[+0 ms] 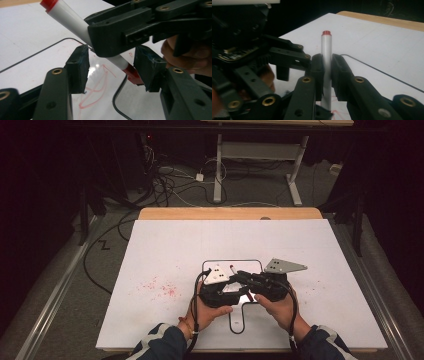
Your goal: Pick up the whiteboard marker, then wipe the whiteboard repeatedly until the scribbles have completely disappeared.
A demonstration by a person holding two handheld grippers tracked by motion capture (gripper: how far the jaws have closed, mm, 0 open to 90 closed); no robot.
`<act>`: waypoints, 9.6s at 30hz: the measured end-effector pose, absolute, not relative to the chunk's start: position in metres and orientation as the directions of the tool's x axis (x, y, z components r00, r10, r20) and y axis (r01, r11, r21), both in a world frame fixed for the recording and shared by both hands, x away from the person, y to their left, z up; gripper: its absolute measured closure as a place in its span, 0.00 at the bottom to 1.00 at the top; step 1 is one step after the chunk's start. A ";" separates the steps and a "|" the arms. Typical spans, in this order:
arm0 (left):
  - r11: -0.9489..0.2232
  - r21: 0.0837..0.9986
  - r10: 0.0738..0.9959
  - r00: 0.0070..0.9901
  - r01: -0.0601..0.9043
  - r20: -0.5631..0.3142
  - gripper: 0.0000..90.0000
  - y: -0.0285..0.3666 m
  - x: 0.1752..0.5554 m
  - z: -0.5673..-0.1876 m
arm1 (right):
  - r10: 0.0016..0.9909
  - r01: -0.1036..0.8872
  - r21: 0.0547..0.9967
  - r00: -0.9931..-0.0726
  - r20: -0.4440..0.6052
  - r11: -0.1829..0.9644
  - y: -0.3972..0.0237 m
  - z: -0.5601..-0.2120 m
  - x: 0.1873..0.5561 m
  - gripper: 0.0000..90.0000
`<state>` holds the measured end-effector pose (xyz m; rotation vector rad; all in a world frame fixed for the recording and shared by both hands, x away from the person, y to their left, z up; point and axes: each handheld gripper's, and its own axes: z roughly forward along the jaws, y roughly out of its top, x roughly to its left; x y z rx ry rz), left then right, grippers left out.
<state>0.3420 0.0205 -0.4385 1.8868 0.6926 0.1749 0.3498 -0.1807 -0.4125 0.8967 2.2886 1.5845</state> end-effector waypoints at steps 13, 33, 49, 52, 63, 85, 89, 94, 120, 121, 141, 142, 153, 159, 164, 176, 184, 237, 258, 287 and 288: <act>-0.309 0.887 0.540 0.831 0.343 -0.133 0.84 0.024 0.344 -0.438 | 0.593 0.321 0.912 -0.797 0.116 0.254 -0.181 -0.408 0.344 0.90; -0.372 0.887 0.505 0.861 0.276 -0.056 0.87 0.048 0.363 -0.468 | 0.630 0.250 0.930 -0.776 0.026 0.271 -0.215 -0.409 0.328 0.54; -0.409 0.878 0.514 0.858 0.247 -0.002 0.88 0.082 0.373 -0.468 | 0.666 0.229 0.884 -0.737 -0.116 0.407 -0.267 -0.425 0.298 0.49; -0.379 0.891 0.525 0.851 0.251 -0.016 0.88 0.077 0.378 -0.472 | 0.670 0.220 0.879 -0.729 -0.139 0.422 -0.273 -0.426 0.296 0.49; -0.411 0.891 0.467 0.884 0.194 0.023 0.88 0.023 0.376 -0.470 | 0.645 0.211 0.875 -0.751 -0.141 0.436 -0.267 -0.429 0.297 0.48; -0.409 0.883 0.505 0.863 0.230 0.009 0.88 0.081 0.364 -0.471 | 0.648 0.211 0.860 -0.743 -0.168 0.465 -0.269 -0.430 0.298 0.47; -0.394 0.884 0.513 0.858 0.250 -0.013 0.88 0.085 0.360 -0.471 | 0.649 0.218 0.852 -0.741 -0.173 0.475 -0.269 -0.431 0.299 0.46; -0.402 0.887 0.489 0.872 0.229 -0.003 0.88 0.069 0.359 -0.472 | 0.636 0.220 0.847 -0.753 -0.168 0.484 -0.267 -0.431 0.300 0.46; -0.422 0.881 0.482 0.876 0.216 0.016 0.88 0.086 0.353 -0.471 | 0.622 0.204 0.838 -0.760 -0.190 0.506 -0.265 -0.432 0.298 0.45; -0.421 0.881 0.485 0.874 0.218 0.016 0.88 0.086 0.353 -0.471 | 0.620 0.200 0.839 -0.761 -0.193 0.506 -0.265 -0.432 0.299 0.45; -0.439 0.883 0.404 0.914 0.165 0.030 0.88 -0.005 0.361 -0.470 | 0.619 0.211 0.834 -0.764 -0.185 0.510 -0.266 -0.434 0.301 0.45; -0.444 0.882 0.402 0.915 0.160 0.037 0.88 -0.006 0.361 -0.470 | 0.617 0.209 0.833 -0.764 -0.189 0.513 -0.266 -0.435 0.300 0.45; -0.431 0.876 0.466 0.884 0.217 0.010 0.88 0.029 0.371 -0.470 | 0.619 0.208 0.829 -0.760 -0.198 0.520 -0.267 -0.435 0.300 0.45; -0.438 0.868 0.487 0.873 0.235 0.009 0.88 0.053 0.363 -0.470 | 0.617 0.206 0.827 -0.761 -0.201 0.523 -0.266 -0.435 0.300 0.45; -0.441 0.868 0.476 0.879 0.228 0.011 0.88 0.064 0.358 -0.471 | 0.617 0.208 0.826 -0.762 -0.200 0.524 -0.265 -0.435 0.300 0.45; -0.470 0.857 0.433 0.902 0.212 0.014 0.88 0.003 0.363 -0.467 | 0.617 0.215 0.821 -0.761 -0.199 0.529 -0.265 -0.437 0.303 0.45; -0.504 0.842 0.375 0.927 0.192 0.013 0.88 -0.042 0.376 -0.462 | 0.641 0.216 0.824 -0.737 -0.214 0.524 -0.274 -0.436 0.305 0.45; -0.416 0.894 0.369 0.929 0.170 -0.005 0.87 0.005 0.356 -0.463 | 0.590 0.290 0.909 -0.805 0.063 0.299 -0.221 -0.424 0.341 0.58; -0.515 0.840 0.497 0.858 0.169 0.132 0.26 0.076 0.323 -0.446 | 0.682 0.269 0.900 -0.730 -0.041 0.343 -0.248 -0.418 0.345 0.90; -0.490 0.807 0.670 0.735 0.328 0.108 0.22 0.170 0.299 -0.468 | 0.620 0.315 0.896 -0.782 0.059 0.313 -0.242 -0.420 0.341 0.90; -0.489 0.808 0.670 0.735 0.328 0.107 0.22 0.170 0.299 -0.468 | 0.623 0.317 0.894 -0.780 0.056 0.318 -0.242 -0.420 0.341 0.90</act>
